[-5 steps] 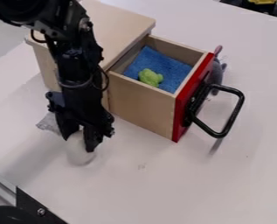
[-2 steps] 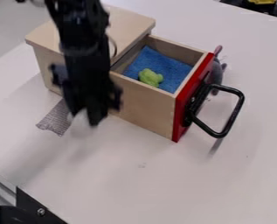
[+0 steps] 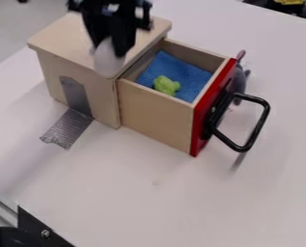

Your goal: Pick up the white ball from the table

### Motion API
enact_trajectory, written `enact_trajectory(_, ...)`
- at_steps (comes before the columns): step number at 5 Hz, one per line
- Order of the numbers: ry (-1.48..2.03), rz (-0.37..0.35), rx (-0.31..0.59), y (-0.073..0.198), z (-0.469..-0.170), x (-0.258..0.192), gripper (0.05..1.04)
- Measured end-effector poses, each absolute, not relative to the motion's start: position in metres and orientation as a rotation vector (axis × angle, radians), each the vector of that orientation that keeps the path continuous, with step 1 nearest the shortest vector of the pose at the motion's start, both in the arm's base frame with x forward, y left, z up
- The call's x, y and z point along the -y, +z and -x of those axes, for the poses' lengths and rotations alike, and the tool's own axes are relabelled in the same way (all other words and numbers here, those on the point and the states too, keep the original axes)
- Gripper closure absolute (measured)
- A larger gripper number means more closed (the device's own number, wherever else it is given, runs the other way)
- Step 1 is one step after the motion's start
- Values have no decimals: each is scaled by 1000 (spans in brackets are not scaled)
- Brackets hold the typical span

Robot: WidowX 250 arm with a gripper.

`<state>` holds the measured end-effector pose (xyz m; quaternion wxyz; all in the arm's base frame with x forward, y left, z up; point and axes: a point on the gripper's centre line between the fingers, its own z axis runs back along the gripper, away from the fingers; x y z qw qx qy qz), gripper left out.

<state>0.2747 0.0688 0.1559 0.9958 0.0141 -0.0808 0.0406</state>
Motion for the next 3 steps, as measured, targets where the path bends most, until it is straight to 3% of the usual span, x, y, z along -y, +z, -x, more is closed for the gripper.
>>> enact_trajectory(1, 94, -34, 154, 157, -304, -86, 730)
enact_trajectory(3, 157, -80, 96, 143, -304, -128, 730)
